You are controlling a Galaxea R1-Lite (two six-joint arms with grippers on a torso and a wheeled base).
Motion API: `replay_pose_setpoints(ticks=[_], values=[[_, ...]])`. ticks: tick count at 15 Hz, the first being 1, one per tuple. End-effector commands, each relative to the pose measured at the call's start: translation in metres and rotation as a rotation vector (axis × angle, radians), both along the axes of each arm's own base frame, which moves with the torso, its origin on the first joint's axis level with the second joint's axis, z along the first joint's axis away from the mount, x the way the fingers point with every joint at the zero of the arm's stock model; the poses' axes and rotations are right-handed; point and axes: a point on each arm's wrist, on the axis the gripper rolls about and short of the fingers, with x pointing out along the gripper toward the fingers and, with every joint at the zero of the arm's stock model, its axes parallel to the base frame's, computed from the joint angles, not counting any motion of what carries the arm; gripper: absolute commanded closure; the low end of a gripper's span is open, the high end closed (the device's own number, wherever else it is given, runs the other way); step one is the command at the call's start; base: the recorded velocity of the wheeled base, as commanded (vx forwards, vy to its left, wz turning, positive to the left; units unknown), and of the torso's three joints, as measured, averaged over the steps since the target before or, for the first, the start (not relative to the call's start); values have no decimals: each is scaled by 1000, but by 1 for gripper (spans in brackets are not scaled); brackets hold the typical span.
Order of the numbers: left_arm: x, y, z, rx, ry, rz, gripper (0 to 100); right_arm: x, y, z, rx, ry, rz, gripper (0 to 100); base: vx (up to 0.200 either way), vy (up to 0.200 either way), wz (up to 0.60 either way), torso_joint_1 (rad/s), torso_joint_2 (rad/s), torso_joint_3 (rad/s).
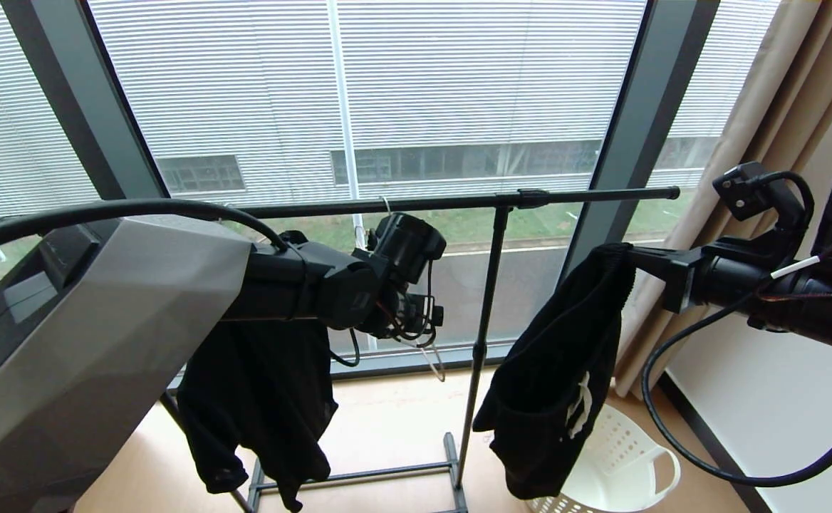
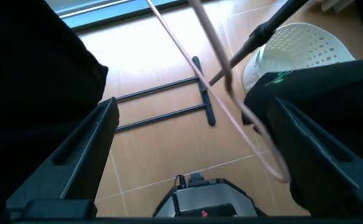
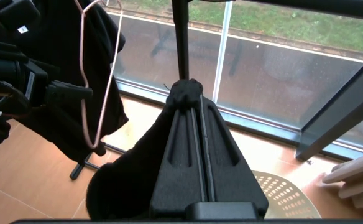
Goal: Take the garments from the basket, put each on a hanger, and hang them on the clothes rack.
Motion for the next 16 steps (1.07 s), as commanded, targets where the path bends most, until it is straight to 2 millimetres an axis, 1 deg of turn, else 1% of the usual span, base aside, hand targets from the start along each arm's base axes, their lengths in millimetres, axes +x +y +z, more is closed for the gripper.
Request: replay_pose_setpoints(ticks=[1, 5, 9, 12, 16], values=[[-3, 3, 5, -2, -3, 2, 0, 0, 0, -1, 0, 2, 2, 100, 0, 0, 0, 0, 0, 0], [-4, 3, 8, -6, -11, 1, 0, 0, 0, -1, 0, 2, 2, 100, 0, 0, 0, 0, 0, 0], [3, -1, 2, -4, -13, 0, 0, 0, 0, 0, 0, 1, 2, 100, 0, 0, 0, 0, 0, 0], [2, -4, 2, -4, -13, -6, 0, 0, 0, 0, 0, 1, 2, 100, 0, 0, 0, 0, 0, 0], [2, -2, 1, -2, -9, -2, 0, 0, 0, -1, 0, 4, 2, 100, 0, 0, 0, 0, 0, 0]])
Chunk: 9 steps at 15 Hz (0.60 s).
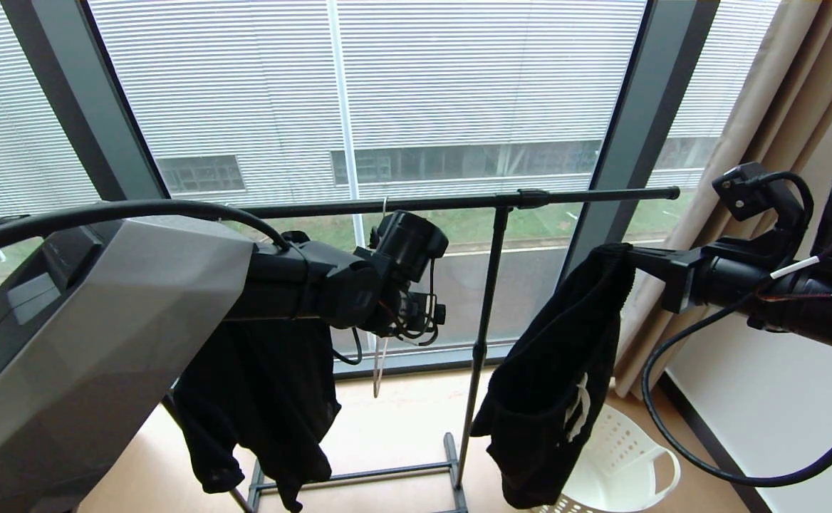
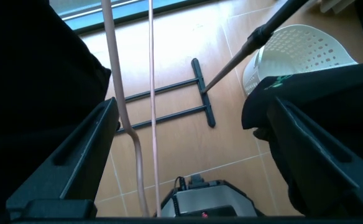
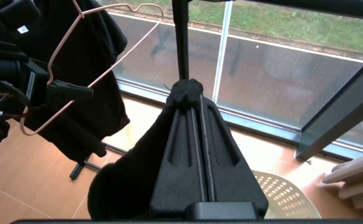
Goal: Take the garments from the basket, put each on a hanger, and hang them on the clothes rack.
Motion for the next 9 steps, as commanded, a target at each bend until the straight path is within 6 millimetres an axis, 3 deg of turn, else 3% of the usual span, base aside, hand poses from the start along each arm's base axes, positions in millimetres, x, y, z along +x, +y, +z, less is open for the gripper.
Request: replay_pose_setpoints(ticks=[1, 9], values=[[1, 1, -1, 1, 1, 3, 0, 0, 0, -1, 0, 2, 1, 100, 0, 0, 0, 0, 0, 0], [18, -6, -25, 33, 6, 35, 0, 1, 0, -1, -1, 3, 0, 100, 0, 0, 0, 0, 0, 0]])
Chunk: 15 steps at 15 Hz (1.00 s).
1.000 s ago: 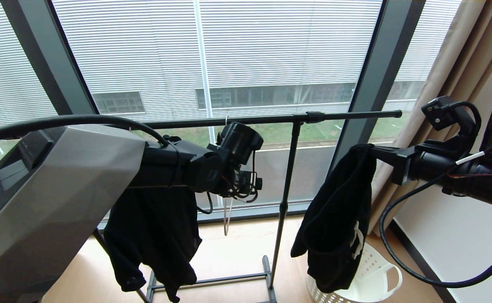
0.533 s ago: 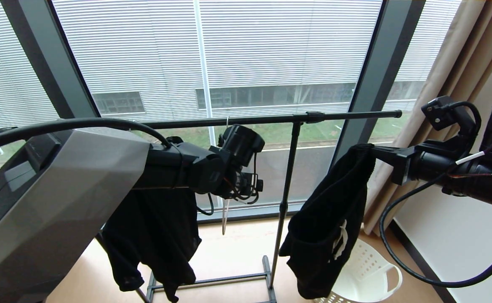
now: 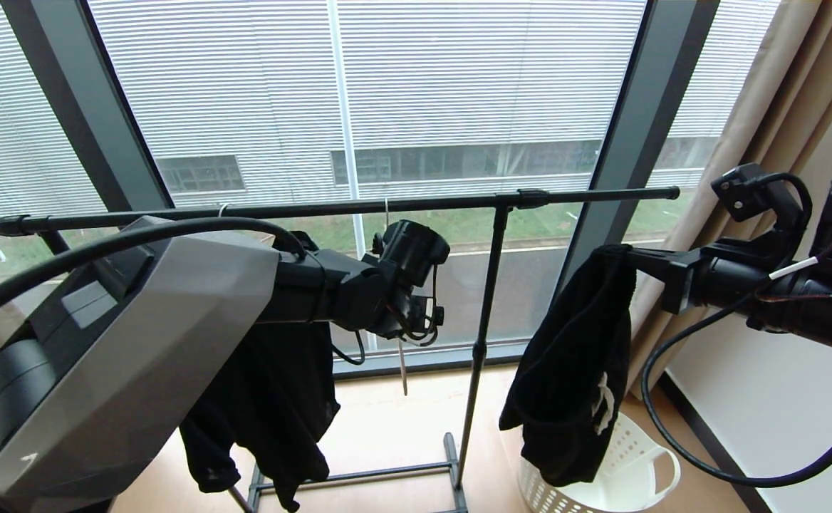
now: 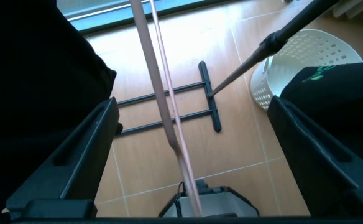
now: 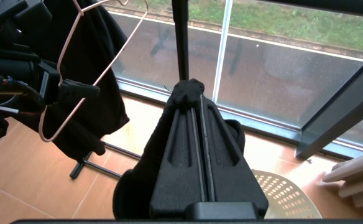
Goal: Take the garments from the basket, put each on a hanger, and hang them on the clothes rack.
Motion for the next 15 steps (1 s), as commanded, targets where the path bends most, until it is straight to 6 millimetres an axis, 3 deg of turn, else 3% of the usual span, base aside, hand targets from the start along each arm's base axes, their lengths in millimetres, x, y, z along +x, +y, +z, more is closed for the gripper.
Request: replay_pose_setpoints(ticks=[1, 2, 9, 15], values=[[2, -2, -8, 9, 11, 1, 0, 0, 0, 0, 0, 0, 1, 100, 0, 0, 0, 0, 0, 0], [2, -2, -8, 9, 11, 1, 100, 1, 0, 0, 0, 1, 1, 100, 0, 0, 0, 0, 0, 0], [2, -1, -5, 6, 7, 1, 100, 0, 1, -1, 0, 3, 4, 100, 0, 0, 0, 0, 0, 0], [-4, 4, 21, -21, -37, -1, 100, 0, 1, -1, 0, 3, 4, 100, 0, 0, 0, 0, 0, 0]])
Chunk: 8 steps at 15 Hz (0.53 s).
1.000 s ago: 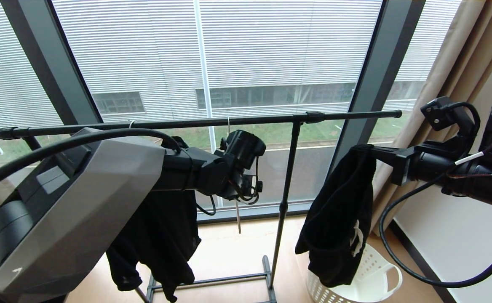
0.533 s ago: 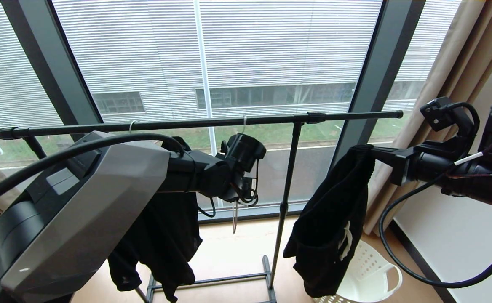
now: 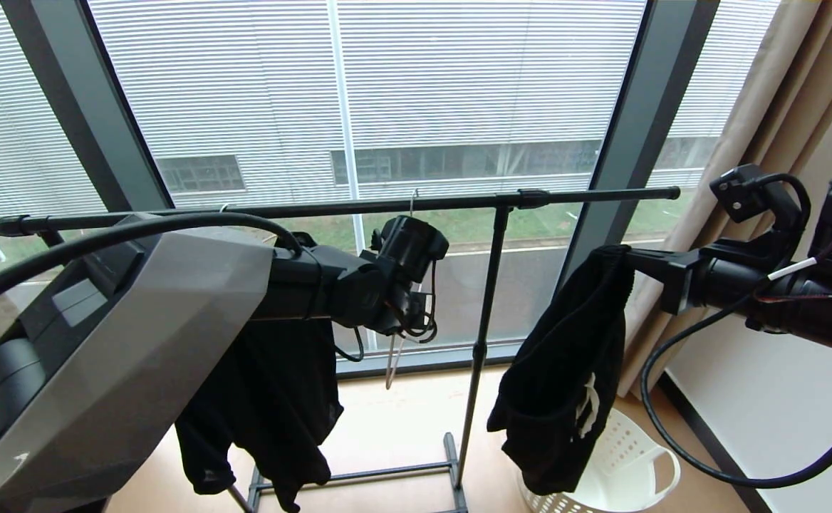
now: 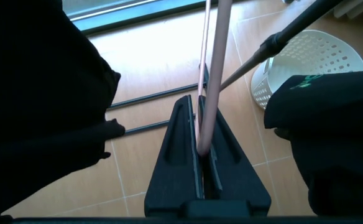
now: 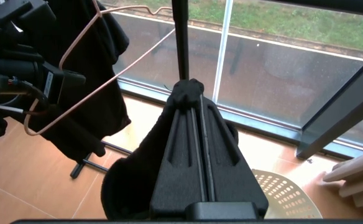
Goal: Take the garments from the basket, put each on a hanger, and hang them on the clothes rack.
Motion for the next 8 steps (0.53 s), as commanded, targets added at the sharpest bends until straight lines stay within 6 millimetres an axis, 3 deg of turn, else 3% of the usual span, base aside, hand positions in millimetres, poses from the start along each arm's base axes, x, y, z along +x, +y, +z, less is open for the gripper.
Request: replay_pose_setpoints(ticks=[1, 8], values=[[-4, 2, 15, -16, -26, -3, 100, 0, 0, 0, 0, 1, 1, 100, 0, 0, 0, 0, 0, 0], [-24, 13, 36, -15, -37, -18, 100, 0, 0, 0, 0, -1, 1, 100, 0, 0, 0, 0, 0, 0]])
